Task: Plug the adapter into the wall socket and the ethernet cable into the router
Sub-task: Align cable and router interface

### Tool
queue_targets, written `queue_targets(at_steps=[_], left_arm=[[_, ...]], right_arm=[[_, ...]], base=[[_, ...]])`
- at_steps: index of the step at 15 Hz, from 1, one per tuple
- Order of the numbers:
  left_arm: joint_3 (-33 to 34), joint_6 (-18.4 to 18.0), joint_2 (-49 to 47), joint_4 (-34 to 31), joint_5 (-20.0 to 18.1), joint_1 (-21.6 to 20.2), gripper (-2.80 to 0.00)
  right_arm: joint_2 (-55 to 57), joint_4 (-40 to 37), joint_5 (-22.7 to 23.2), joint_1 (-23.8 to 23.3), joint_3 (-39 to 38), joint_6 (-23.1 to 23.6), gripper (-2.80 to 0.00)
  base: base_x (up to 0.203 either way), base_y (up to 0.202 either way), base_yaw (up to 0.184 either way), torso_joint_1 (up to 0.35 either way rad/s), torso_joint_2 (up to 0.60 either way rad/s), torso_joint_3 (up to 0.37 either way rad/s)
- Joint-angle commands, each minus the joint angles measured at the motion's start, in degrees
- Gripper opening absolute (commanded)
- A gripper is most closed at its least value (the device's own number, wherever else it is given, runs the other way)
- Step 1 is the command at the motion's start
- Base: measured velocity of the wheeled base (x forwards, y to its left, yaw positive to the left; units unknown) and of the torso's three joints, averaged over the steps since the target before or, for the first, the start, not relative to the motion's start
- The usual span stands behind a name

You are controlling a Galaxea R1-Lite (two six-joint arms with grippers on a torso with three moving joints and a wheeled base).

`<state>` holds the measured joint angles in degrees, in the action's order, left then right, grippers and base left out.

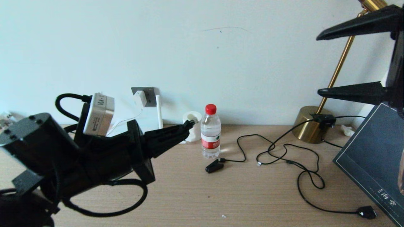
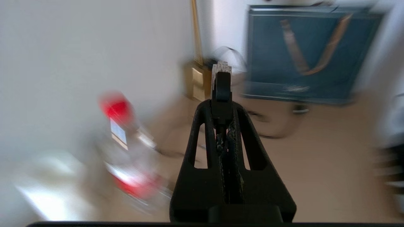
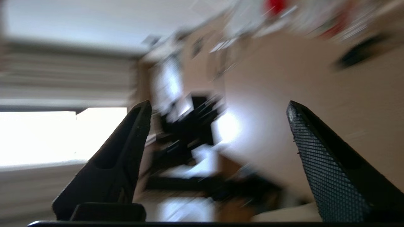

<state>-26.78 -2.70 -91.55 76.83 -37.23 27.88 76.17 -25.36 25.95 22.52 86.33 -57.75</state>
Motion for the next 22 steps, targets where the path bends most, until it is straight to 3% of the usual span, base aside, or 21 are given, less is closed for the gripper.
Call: queue_targets(at_steps=[1, 3, 4, 5, 6, 9, 10, 13, 17, 22], left_arm=[[3.07, 12.84, 5.78, -2.74, -0.14, 0.86, -2.80], [2.34, 16.94, 8.72, -9.61, -0.05, 1.69, -2.80], [1.54, 16.18, 8.66, -10.54, 0.57, 1.99, -2.80], [0.82, 12.34, 8.05, -10.66, 1.80, 2.09, -2.80], [-0.40, 5.20, 6.43, -10.84, 3.91, 2.30, -2.80], [-7.47, -21.31, -0.05, -10.48, 8.75, 3.79, -2.80], [-10.03, -28.01, -1.28, -10.32, 9.57, 5.37, -2.80], [-14.28, -42.93, -3.77, -10.06, 10.28, 6.93, -2.80], [-18.11, -52.73, -4.25, -9.77, 9.83, 7.02, -2.80], [-17.34, -54.60, -1.34, -9.77, 8.96, 7.02, -2.80]], right_arm=[[-9.19, -0.16, -7.98, -0.11, -7.25, 5.64, 0.00], [-9.69, -0.31, -8.38, 0.11, -9.07, 6.38, 0.00], [-9.09, -0.47, -7.35, 0.45, -8.87, 6.20, 0.00], [-7.80, -0.48, -5.16, 1.16, -8.51, 5.93, 0.00], [-5.65, -0.52, -2.48, 2.10, -7.55, 5.14, 0.00], [5.99, -3.67, 5.25, 4.16, 1.06, -1.82, 0.00], [10.84, -5.08, 8.58, 4.84, 5.20, -4.21, 0.00], [22.39, -7.34, 15.02, 6.23, 17.24, -10.58, 0.00], [28.93, -8.56, 17.01, 8.83, 23.72, -14.74, 0.00], [28.79, -8.57, 17.73, 10.62, 24.07, -14.94, 0.00]], base=[[0.000, 0.000, 0.000, 0.000, 0.00, 0.000], [0.000, 0.000, 0.000, 0.000, 0.00, 0.000], [0.000, 0.000, 0.000, 0.000, 0.00, 0.000], [0.000, 0.000, 0.000, 0.000, 0.00, 0.000], [0.000, 0.000, 0.000, 0.000, 0.00, 0.000], [0.000, 0.000, 0.000, 0.000, 0.00, 0.000], [0.000, 0.000, 0.000, 0.000, 0.00, 0.000], [0.000, 0.000, 0.000, 0.000, 0.00, 0.000], [0.000, 0.000, 0.000, 0.000, 0.00, 0.000], [0.000, 0.000, 0.000, 0.000, 0.00, 0.000]])
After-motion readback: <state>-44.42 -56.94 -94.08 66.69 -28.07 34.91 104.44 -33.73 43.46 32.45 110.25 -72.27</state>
